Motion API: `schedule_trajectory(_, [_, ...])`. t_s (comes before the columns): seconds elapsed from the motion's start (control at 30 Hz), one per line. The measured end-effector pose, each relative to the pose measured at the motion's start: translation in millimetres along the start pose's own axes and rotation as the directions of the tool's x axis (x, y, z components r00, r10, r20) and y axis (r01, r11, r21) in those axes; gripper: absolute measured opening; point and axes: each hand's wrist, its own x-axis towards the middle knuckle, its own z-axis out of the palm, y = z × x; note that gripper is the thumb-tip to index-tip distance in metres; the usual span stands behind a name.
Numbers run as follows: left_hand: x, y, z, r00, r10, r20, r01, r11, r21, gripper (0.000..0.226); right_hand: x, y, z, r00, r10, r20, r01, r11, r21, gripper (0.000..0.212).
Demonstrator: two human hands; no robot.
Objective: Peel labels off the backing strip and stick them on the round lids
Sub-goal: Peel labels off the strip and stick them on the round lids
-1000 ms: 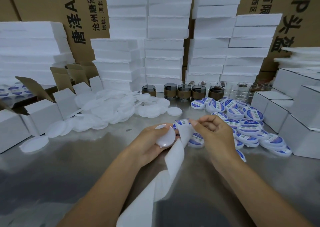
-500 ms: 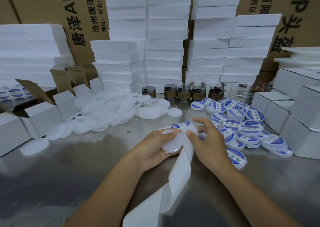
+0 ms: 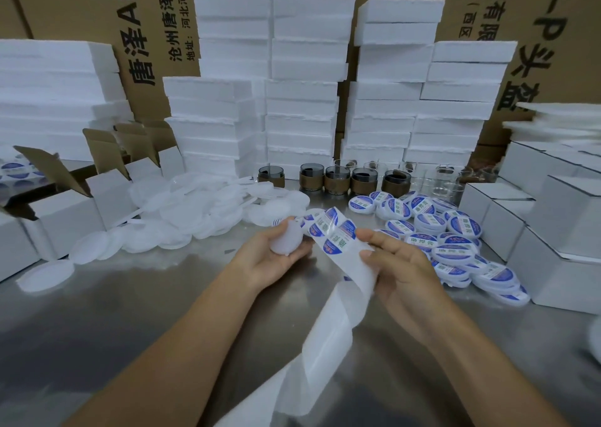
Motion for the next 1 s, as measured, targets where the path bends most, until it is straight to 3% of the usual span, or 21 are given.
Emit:
schedule_trajectory(0.2, [21, 12, 6, 0.977, 0.133, -0.164, -0.134, 0.991, 0.007, 0.024, 1, 1, -15, 0.995, 0.065, -0.080, -0.071, 0.994, -0.083, 0.028])
schedule_trajectory(0.43, [27, 4, 22, 0.953, 0.235, -0.193, -0.235, 0.972, 0.025, 0.033, -1, -7, -23, 0.991, 0.126, -0.040, -0.117, 0.976, 0.184, 0.031])
schedule_trajectory(0.53, [30, -3, 26, 0.928, 0.332, -0.167, -0.303, 0.937, 0.175, 0.031, -2, -10, -26, 0.989, 0.130, -0.073, -0.113, 0.974, 0.197, 0.040])
schedule_trajectory(0.63, [32, -3, 31, 0.900, 0.405, -0.162, -0.339, 0.882, 0.327, 0.034, -2, -6, -26, 0.989, 0.121, -0.087, -0.110, 0.987, 0.117, 0.034])
schedule_trajectory(0.83, [17, 10, 38, 0.861, 0.482, -0.164, -0.337, 0.781, 0.525, 0.021, -6, 6, -17, 0.989, 0.146, 0.017, -0.140, 0.972, -0.191, 0.037])
schedule_trajectory(0.93, [-3, 14, 37, 0.854, 0.488, -0.178, -0.342, 0.786, 0.515, 0.015, -8, 7, -11, 0.992, 0.127, -0.025, -0.128, 0.934, -0.334, 0.043])
schedule_trajectory(1.0, [-19, 7, 34, 0.879, 0.448, -0.160, -0.350, 0.837, 0.419, 0.013, -10, 8, -7, 0.994, 0.099, -0.047, -0.109, 0.906, -0.408, 0.049])
